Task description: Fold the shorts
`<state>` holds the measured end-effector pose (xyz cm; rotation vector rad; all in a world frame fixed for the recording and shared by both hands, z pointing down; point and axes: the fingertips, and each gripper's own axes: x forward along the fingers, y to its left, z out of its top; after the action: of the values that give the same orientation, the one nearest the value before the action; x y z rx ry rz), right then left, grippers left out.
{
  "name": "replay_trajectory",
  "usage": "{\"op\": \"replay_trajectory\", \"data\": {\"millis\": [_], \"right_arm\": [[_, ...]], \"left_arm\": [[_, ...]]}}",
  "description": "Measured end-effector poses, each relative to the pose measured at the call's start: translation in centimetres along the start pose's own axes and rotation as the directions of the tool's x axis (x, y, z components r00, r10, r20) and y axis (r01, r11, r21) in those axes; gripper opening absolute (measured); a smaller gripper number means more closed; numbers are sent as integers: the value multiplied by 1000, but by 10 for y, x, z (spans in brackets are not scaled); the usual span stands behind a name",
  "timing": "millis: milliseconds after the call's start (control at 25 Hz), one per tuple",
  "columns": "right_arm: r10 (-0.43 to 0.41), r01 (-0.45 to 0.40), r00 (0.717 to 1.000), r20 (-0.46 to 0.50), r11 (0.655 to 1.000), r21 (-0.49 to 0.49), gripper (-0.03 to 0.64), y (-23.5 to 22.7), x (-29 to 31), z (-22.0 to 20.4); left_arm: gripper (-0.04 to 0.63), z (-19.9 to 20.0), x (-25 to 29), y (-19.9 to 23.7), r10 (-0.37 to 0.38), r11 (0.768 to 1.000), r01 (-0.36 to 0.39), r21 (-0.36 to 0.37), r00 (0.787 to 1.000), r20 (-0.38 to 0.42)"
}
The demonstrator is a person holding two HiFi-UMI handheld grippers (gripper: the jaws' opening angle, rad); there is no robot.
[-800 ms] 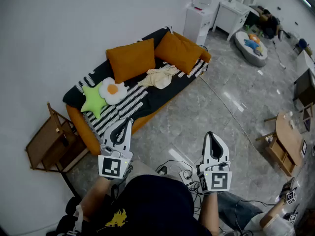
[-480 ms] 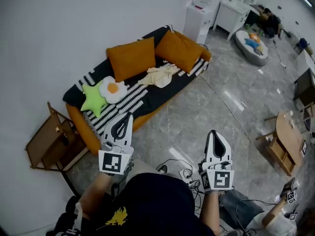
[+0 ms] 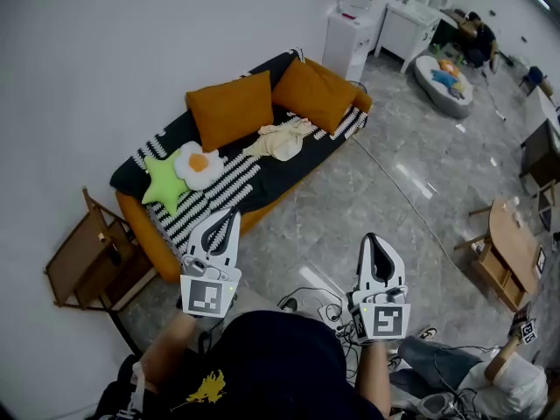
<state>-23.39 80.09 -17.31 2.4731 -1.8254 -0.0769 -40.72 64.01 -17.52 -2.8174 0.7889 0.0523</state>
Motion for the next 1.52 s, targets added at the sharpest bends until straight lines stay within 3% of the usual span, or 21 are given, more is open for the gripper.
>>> {"op": "replay_trajectory", "data": {"millis": [40,120,200,360,440,520,1120,1280,1520], "right_arm": [[2,-2,1000,4,1000,-4,15,1,0,1],[4,-4,1000,-1,1000,-9,15,1,1,0],[-1,1,1000,-18,1000,-8,15,0,0,-4],[-10,9,1000,-18,1000,-10,15,-2,2,-5],[-11,10,1000,-14,1000,-19,15,-3,3,-5],[-13,13,1000,-12,1000,-22,15,-4,4,-5],[-50,50,999,-19,999,-20,16,-21,3,-1],[-61,60,998,-17,998,-23,25,-19,2,-14],[-69,69,997,-21,997,-17,64,-19,0,-19]], "left_arm": [[14,-1,0,-2,-21,997,22,73,1000,-22],[14,-4,-1,-6,-56,969,74,234,995,-82],[14,-7,-1,-7,-59,962,83,259,993,-98],[14,-6,3,-5,-54,971,68,227,996,-71],[14,-5,3,0,-4,997,6,77,1000,-30],[14,-6,2,5,41,999,-41,-21,999,-10],[17,-4,10,3,40,999,-41,-32,999,-28],[103,-17,7,3,31,999,-31,-8,999,-28],[160,-23,5,2,15,1000,-15,-18,999,-45]]}}
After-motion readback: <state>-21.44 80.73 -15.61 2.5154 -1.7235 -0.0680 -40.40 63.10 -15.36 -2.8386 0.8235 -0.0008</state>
